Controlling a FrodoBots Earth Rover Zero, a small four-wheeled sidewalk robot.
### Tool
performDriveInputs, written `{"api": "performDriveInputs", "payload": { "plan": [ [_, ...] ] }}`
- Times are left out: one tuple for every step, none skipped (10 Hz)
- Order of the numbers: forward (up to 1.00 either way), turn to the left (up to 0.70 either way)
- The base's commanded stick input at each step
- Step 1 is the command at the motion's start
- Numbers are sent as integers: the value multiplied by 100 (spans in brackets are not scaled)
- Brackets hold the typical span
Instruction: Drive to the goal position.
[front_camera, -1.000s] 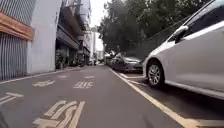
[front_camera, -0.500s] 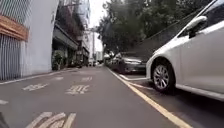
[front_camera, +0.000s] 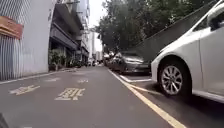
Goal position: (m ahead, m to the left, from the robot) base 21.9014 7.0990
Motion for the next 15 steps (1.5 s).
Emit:
{"api": "performDriveInputs", "payload": {
  "plan": [
    [70,0],
    [70,0],
    [70,0],
    [70,0],
    [70,0],
    [70,0],
    [70,0],
    [70,0],
    [70,0],
    [70,0],
    [70,0],
    [70,0],
    [70,0],
    [70,0],
    [70,0]
  ]
}}
